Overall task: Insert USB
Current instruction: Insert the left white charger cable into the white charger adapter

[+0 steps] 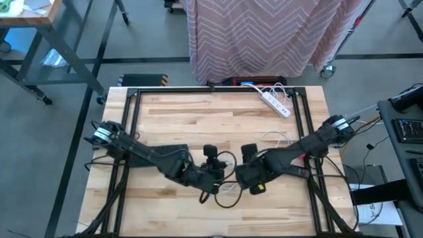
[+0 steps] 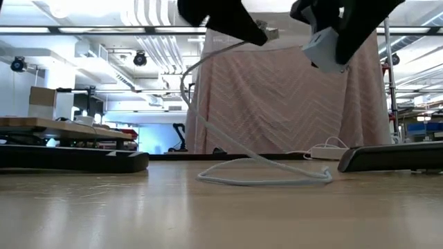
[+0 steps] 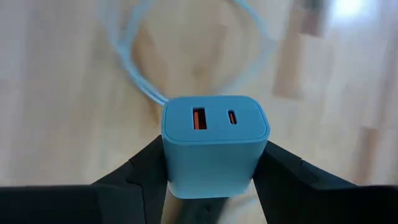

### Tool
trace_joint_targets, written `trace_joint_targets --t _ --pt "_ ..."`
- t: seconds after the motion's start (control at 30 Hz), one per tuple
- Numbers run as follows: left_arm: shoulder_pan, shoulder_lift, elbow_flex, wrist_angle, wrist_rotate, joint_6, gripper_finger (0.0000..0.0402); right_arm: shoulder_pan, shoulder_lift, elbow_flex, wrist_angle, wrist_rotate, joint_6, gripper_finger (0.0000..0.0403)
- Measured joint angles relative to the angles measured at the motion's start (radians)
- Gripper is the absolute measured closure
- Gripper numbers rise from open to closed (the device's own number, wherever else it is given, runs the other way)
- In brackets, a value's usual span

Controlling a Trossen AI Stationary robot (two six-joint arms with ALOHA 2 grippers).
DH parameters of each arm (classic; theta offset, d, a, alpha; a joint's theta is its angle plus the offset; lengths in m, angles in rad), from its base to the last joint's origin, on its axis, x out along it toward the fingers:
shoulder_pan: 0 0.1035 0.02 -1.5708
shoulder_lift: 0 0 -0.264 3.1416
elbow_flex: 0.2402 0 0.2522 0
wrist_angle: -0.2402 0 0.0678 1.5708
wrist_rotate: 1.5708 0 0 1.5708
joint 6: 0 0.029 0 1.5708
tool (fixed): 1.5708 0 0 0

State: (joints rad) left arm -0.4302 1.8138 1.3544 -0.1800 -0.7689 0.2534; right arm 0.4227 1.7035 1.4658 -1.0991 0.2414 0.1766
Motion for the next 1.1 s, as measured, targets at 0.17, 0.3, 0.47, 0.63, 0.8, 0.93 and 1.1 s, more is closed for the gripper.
trace_joint_targets --t 0.17,0.3,0.47,0.63,0.8,0.93,1.1 --pt "-0.064 0.021 -0.068 0.272 -0.018 0.396 0.0393 -0.034 -0.004 0.000 0.126 -0.303 -0.046 0.0228" --pt "-0.119 0.033 -0.103 0.455 -0.036 0.710 0.0393 -0.043 -0.027 0.000 0.172 -0.407 -0.009 0.0228" --pt "-0.174 0.033 -0.117 0.598 -0.065 1.040 0.0393 -0.045 -0.045 0.000 0.239 -0.543 0.048 0.0228" --pt "-0.185 0.033 -0.118 0.691 -0.144 1.356 0.0393 -0.083 -0.046 0.000 0.297 -0.831 0.120 0.0228" --pt "-0.183 0.033 -0.111 0.717 -0.138 1.532 0.0393 -0.146 -0.045 0.000 0.365 -0.943 0.266 0.0228" --pt "-0.185 0.033 -0.106 0.722 -0.138 1.590 0.0393 -0.188 -0.045 0.000 0.383 -1.023 0.359 0.0228" --pt "-0.190 0.033 -0.106 0.800 -0.150 1.629 0.0393 -0.230 -0.045 0.000 0.382 -1.035 0.426 0.0228"
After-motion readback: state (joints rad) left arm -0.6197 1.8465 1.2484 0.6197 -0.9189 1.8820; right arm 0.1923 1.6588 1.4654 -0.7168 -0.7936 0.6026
